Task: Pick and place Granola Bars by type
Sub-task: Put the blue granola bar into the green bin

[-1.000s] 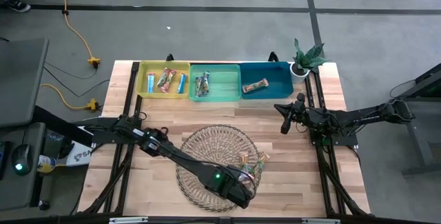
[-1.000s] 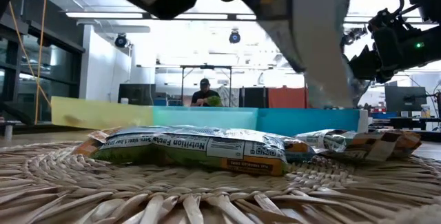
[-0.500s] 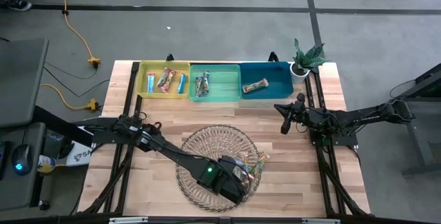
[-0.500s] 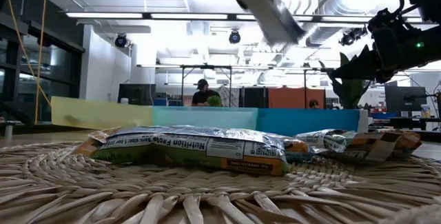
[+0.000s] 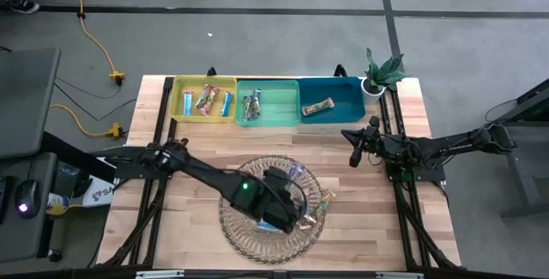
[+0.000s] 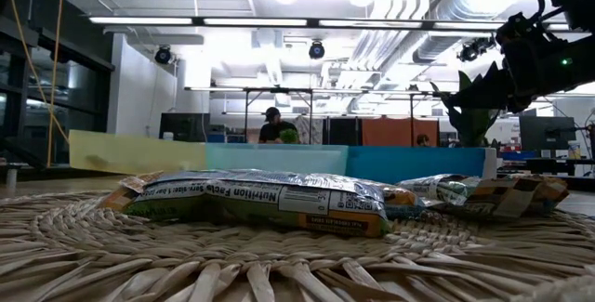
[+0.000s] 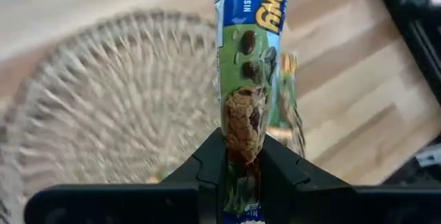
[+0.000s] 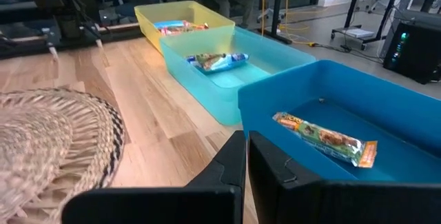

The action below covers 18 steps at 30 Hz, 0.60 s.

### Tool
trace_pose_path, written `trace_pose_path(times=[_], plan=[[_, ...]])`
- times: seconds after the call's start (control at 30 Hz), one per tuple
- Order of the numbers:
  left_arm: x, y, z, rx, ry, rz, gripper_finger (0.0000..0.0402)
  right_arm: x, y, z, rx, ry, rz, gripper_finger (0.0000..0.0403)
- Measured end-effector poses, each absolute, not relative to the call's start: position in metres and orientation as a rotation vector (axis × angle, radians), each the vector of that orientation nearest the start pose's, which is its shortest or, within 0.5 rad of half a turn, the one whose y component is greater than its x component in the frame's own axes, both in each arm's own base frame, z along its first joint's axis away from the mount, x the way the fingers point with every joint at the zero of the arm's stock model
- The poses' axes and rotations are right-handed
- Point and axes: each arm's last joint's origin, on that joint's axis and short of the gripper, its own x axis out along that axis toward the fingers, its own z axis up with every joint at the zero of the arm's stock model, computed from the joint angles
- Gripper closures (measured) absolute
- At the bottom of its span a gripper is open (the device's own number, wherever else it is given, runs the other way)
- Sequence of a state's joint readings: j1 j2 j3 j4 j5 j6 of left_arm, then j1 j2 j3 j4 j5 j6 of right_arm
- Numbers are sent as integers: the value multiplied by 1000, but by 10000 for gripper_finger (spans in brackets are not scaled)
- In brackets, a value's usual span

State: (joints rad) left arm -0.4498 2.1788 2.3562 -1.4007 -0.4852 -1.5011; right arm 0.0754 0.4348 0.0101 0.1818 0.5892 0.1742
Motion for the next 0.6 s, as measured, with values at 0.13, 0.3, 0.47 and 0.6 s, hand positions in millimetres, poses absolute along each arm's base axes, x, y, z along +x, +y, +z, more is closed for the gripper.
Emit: trace_pose_path(times=[0.13, 0.3, 0.47, 0.6], plan=[[393, -158, 350, -756, 737, 792, 348, 119, -7, 146, 88, 191, -529, 402], [394, -130, 362, -680, 703, 825, 348, 119, -7, 146, 87, 194, -529, 402], [391, -95, 378, -642, 687, 849, 348, 119, -7, 146, 89, 188, -532, 402], [387, -73, 392, -612, 659, 851, 348, 119, -7, 146, 89, 189, -532, 402]])
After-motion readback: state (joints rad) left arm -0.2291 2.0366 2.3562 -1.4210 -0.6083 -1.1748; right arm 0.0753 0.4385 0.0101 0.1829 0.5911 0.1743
